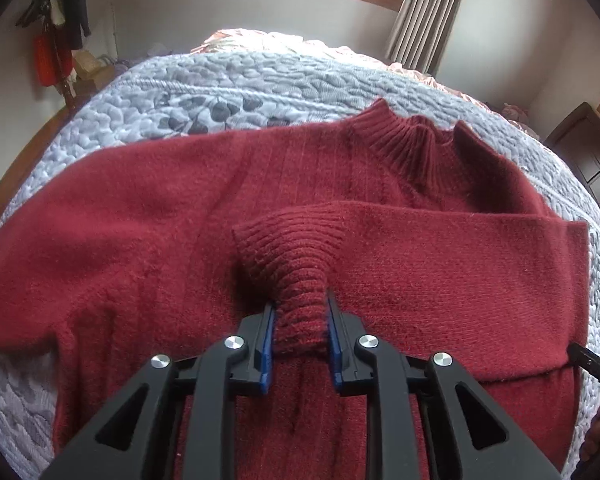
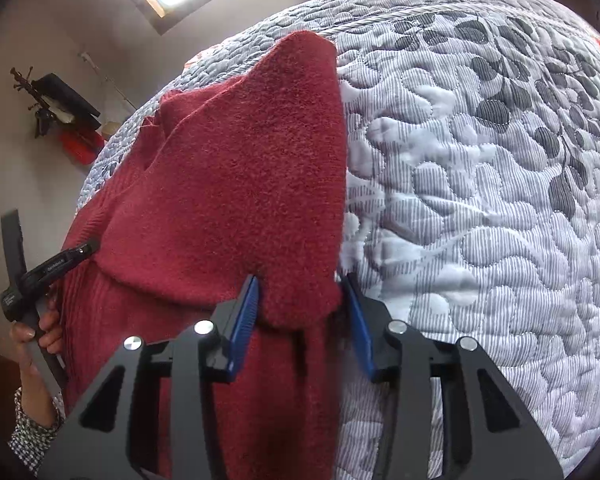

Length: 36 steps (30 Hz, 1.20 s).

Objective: Fold small clothes
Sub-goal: 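Grasp the folded cuff with the left gripper, reposition it on the body, release, then move the left gripper to the cuff of the other sleeve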

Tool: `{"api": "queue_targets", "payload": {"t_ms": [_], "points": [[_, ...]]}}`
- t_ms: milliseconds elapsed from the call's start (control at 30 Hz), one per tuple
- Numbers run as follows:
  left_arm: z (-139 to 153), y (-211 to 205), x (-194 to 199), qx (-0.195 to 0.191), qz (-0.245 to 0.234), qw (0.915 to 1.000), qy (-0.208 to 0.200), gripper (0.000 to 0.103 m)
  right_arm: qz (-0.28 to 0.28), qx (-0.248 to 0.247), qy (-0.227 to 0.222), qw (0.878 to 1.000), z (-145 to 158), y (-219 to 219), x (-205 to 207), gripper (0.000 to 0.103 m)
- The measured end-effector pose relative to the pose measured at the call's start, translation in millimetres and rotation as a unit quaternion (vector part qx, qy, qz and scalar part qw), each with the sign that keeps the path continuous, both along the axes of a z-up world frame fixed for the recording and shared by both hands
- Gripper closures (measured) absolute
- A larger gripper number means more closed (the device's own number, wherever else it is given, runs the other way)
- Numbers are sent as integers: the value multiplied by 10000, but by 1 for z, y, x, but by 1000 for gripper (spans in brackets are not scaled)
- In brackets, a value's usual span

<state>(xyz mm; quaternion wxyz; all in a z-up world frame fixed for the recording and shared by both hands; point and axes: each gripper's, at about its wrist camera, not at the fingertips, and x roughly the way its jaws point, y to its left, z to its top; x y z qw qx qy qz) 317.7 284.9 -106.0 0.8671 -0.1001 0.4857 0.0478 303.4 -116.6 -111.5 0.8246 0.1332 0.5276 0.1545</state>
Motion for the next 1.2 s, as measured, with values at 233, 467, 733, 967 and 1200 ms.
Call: {"api": "queue_targets", "payload": {"t_ms": [233,467,733,967,1200], "points": [[20,19,-17,-18,82,9997,-217,58,118,-425,-39,9990,17,15,2,52],[68,26,-10,-341,56,9979,-553,58,279,-361,-688,9966,75,38,14,50],[24,-18,16,-401,-535,9978,38,58,215,-535,-209,9981,43,53,54,50],[-10,-17,22,-160,-699,9971,250,57,161,-391,-30,9991,4,38,58,49],[11,-17,11,-162,-603,9979,192,50,138,-334,-231,9991,29,42,36,45]]}}
